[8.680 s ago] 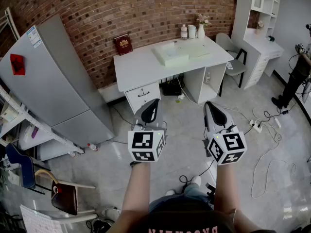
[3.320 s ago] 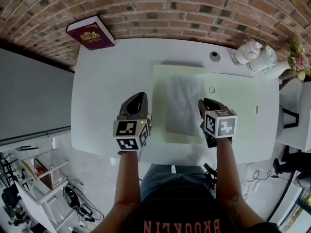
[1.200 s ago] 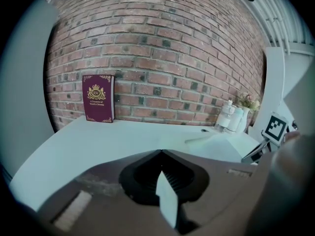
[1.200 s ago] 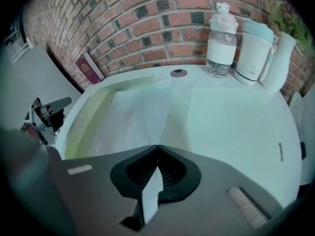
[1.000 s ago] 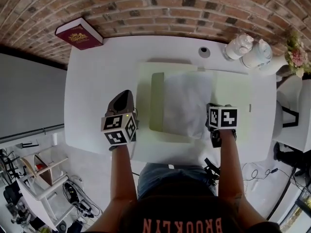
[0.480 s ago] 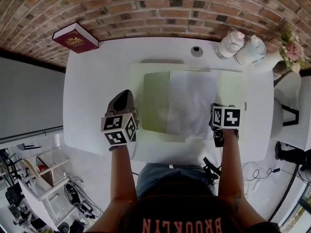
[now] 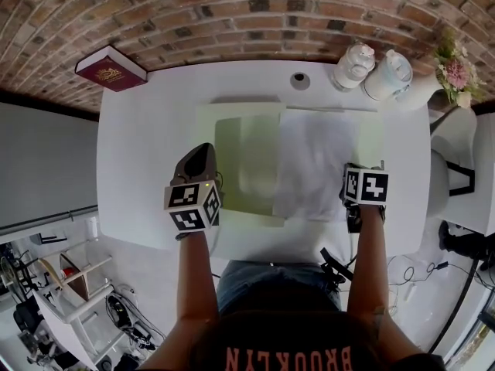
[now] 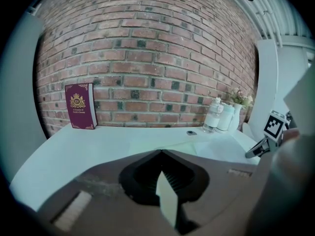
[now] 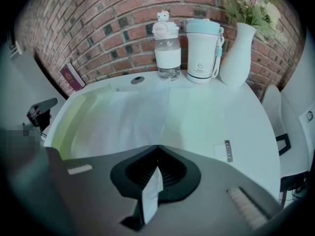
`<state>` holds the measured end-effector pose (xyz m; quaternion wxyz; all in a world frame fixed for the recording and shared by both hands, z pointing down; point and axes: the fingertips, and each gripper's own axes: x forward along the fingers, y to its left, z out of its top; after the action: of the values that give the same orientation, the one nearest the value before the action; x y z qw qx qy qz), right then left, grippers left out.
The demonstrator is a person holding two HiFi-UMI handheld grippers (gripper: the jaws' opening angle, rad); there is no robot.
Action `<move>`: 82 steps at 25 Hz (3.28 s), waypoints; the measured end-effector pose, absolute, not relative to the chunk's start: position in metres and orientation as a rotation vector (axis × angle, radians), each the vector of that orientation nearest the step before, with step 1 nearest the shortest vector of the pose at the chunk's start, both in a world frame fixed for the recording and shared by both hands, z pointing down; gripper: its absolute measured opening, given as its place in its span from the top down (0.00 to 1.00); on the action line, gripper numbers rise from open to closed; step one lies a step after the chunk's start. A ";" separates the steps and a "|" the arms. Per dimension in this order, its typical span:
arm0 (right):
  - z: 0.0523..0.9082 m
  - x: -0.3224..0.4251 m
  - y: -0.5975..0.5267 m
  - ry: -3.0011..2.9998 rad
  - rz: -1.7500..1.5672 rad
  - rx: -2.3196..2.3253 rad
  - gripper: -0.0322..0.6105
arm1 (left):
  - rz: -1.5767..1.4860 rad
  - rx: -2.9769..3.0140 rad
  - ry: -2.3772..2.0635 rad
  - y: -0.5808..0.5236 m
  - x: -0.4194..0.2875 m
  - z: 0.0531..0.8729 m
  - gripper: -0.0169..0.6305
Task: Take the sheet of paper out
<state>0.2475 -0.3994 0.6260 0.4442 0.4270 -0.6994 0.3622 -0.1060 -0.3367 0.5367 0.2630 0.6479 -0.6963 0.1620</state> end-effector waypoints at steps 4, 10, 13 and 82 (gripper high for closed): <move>0.622 0.261 -0.402 -1.720 0.866 1.091 0.95 | 0.439 1.777 -1.871 -0.345 -0.094 0.533 0.98; 0.606 0.279 -0.410 -1.737 0.819 1.183 0.95 | 0.455 1.843 -1.845 -0.356 -0.074 0.525 0.98; 0.594 0.284 -0.415 -1.771 0.787 1.240 0.95 | 0.458 1.867 -1.841 -0.358 -0.070 0.520 0.98; 0.251 0.191 -0.290 -2.501 -0.104 1.898 0.95 | -0.041 2.329 -2.210 -0.241 -0.137 0.266 0.98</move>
<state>0.1909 -0.2897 0.2510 0.0001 0.6040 -0.7963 -0.0333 -0.1366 -0.2411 0.2656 -0.0347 0.7249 -0.6878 -0.0129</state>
